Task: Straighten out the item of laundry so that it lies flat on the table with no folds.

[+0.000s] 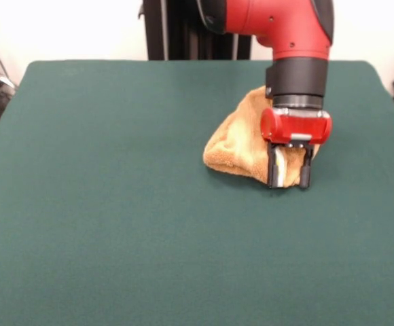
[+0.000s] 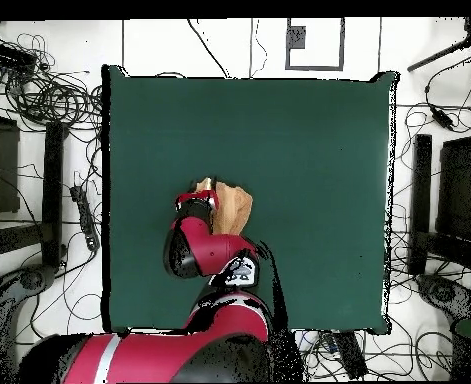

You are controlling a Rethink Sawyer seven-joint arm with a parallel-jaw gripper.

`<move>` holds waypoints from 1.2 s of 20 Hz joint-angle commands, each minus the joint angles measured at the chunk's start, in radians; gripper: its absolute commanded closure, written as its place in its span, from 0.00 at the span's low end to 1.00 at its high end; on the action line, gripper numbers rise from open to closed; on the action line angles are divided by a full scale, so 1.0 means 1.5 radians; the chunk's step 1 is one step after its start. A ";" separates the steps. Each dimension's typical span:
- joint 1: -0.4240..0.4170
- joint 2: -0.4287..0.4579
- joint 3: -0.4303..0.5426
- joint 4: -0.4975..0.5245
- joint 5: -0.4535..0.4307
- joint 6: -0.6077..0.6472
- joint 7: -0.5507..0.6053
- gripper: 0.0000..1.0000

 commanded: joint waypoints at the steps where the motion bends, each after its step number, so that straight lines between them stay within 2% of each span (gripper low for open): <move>1: 0.005 0.022 0.052 0.050 0.016 0.080 0.132 0.00; 10: 0.008 0.020 0.049 0.048 0.015 0.086 0.127 0.00; 13: -0.002 0.009 0.057 0.048 0.015 0.148 0.113 0.00; 16: 0.002 0.009 0.052 0.048 0.027 0.150 0.118 0.00; 17: 0.004 0.007 0.050 0.045 0.034 0.175 0.113 0.00; 18: 0.009 0.002 0.045 0.039 0.046 0.236 0.098 0.00; 20: 0.050 0.003 -0.002 -0.002 0.087 0.426 0.059 0.00; 22: 0.056 0.002 -0.010 -0.026 0.091 0.530 0.052 0.00; 24: 0.050 -0.001 -0.003 -0.032 0.084 0.555 0.052 0.00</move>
